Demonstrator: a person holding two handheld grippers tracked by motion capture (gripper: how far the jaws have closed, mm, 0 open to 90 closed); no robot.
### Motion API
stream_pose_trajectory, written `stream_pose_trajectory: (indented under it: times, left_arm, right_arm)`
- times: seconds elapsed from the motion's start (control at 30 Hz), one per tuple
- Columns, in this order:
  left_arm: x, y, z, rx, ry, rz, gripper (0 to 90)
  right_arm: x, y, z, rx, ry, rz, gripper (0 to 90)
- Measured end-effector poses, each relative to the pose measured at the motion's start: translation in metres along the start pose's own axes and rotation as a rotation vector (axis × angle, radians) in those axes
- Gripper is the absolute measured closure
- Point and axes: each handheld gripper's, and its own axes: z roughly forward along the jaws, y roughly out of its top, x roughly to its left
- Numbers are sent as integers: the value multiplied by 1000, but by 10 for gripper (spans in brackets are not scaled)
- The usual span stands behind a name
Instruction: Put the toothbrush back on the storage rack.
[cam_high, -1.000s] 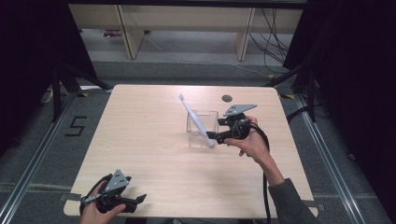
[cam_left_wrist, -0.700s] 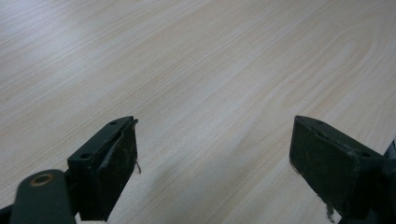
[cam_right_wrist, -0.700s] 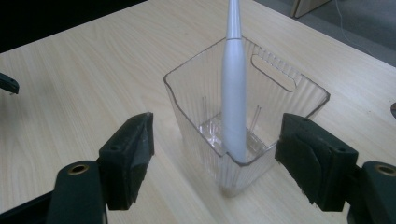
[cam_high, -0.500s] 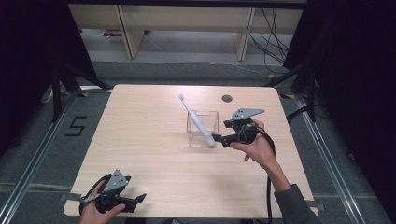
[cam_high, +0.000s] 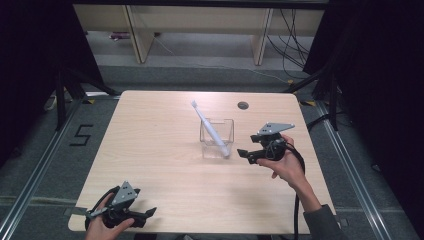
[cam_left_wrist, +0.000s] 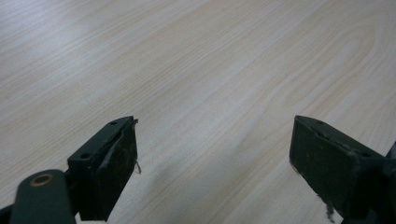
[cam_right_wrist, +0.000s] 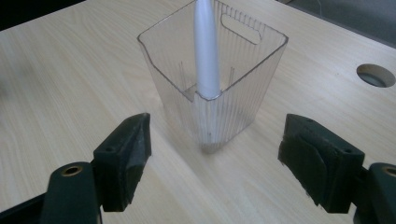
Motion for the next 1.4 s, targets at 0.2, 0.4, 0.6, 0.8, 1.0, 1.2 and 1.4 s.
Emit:
stream_pose_trajectory:
  times: [0.2, 0.4, 0.6, 0.8, 1.0, 1.2, 1.4]
  left_arm:
    - [0, 0, 0, 0, -1, 4, 148]
    - [0, 0, 0, 3, 1, 0, 148]
    - [0, 0, 0, 0, 1, 1, 149]
    - [0, 0, 0, 2, 1, 4, 148]
    - [0, -1, 0, 3, 0, 2, 149]
    - [0, -1, 0, 4, 0, 5, 148]
    - [0, -1, -1, 10, 4, 5, 148]
  right_arm:
    - [1, -7, 3, 9, 5, -20, 246]
    - [6, -14, 5, 21, 16, -38, 241]
    - [10, -23, 8, 26, 4, -42, 241]
    - [13, -30, 9, 57, 16, -20, 241]
    - [17, -35, 11, 57, 14, -8, 242]
    - [17, -40, 12, 57, 30, -30, 242]
    - [21, -48, 13, 74, 24, 8, 242]
